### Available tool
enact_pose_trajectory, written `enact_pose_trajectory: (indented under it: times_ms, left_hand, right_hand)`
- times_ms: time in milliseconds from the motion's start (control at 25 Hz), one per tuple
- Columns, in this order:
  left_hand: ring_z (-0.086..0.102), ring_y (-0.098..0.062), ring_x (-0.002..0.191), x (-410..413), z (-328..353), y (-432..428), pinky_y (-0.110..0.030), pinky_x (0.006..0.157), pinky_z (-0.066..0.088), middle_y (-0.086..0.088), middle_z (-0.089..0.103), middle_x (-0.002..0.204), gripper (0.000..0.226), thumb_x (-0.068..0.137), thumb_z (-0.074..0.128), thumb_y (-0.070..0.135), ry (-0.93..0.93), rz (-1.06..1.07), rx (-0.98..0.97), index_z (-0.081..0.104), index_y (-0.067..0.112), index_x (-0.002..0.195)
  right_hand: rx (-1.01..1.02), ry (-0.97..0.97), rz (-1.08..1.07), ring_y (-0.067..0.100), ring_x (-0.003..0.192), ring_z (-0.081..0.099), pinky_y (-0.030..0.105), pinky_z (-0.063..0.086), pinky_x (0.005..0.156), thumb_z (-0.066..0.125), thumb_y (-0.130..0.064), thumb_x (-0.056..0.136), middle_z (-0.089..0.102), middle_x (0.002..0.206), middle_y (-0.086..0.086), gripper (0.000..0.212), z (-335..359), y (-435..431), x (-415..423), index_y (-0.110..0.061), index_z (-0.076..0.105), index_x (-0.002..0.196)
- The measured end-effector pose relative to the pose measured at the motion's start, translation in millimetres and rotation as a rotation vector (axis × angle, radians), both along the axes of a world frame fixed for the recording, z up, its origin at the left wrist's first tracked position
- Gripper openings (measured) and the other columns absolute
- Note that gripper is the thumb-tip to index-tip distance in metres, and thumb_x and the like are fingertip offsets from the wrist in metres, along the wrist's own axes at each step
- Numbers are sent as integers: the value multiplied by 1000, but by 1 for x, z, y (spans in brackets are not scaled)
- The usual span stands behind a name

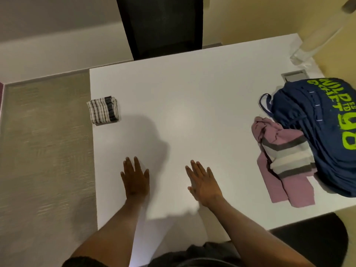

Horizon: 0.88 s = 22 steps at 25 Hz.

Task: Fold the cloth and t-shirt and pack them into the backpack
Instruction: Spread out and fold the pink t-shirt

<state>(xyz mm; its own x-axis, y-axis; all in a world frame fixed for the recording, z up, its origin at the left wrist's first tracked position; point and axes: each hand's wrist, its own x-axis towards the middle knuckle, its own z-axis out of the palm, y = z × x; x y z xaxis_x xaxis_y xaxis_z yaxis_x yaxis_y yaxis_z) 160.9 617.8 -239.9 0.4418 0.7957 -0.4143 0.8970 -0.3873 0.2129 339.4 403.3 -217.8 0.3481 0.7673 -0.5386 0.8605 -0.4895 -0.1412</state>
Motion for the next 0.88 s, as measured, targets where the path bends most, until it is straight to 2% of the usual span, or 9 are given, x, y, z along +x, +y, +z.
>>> enact_pose_trajectory:
  times_ms: [120,200,280,360,480,560,720,880]
  left_hand:
    - [-1,-35,160,10,5,-52,-60,126,14,-20,-3,172,76,107,41,45,37,4,-46,6,12,165]
    - [-4,-33,160,24,8,-83,-59,126,13,-18,-8,172,76,107,40,46,49,-9,-71,2,14,166]
    - [-7,-32,160,45,12,-114,-57,127,10,-15,-12,172,77,107,39,45,48,-44,-88,-3,17,165]
    - [-8,-31,160,71,17,-142,-55,128,10,-14,-14,172,79,107,40,43,10,-88,-105,-8,18,165]
    - [-6,-29,160,122,30,-181,-48,128,12,-13,-12,173,81,107,44,40,-83,-177,-132,-9,17,164]
    - [-3,-29,160,160,41,-203,-45,129,14,-12,-9,173,82,106,45,41,-139,-247,-159,-7,17,165]
    - [7,-29,160,241,66,-242,-43,128,19,-9,-3,174,80,105,51,40,-249,-356,-240,2,18,166]
    - [14,-28,159,294,77,-267,-46,126,25,-5,4,174,77,104,52,44,-290,-405,-354,10,22,166]
  right_hand:
    - [0,11,34,26,162,2,54,16,128,46,-43,106,-12,173,3,76,0,-26,13,-22,4,167]
    - [30,-3,74,27,160,15,54,25,125,51,-43,103,5,174,6,76,-2,-50,25,-21,16,166]
    - [47,-9,80,29,152,37,52,38,119,63,-43,95,28,170,9,75,-3,-78,42,-19,36,161]
    - [82,-31,47,30,145,48,50,42,117,67,-41,92,42,163,12,71,2,-103,62,-17,46,155]
    - [203,-157,-53,30,150,41,50,27,125,50,-37,102,39,164,12,63,18,-137,102,-14,38,159]
    - [234,-236,-152,31,150,38,51,28,124,43,-38,103,37,165,13,62,35,-155,134,-14,34,160]
    - [197,-309,-393,34,153,30,54,29,123,55,-48,99,31,166,15,74,64,-188,197,-16,29,161]
    - [38,-189,-561,36,157,16,57,23,123,55,-65,93,17,171,15,92,58,-208,233,-28,13,165]
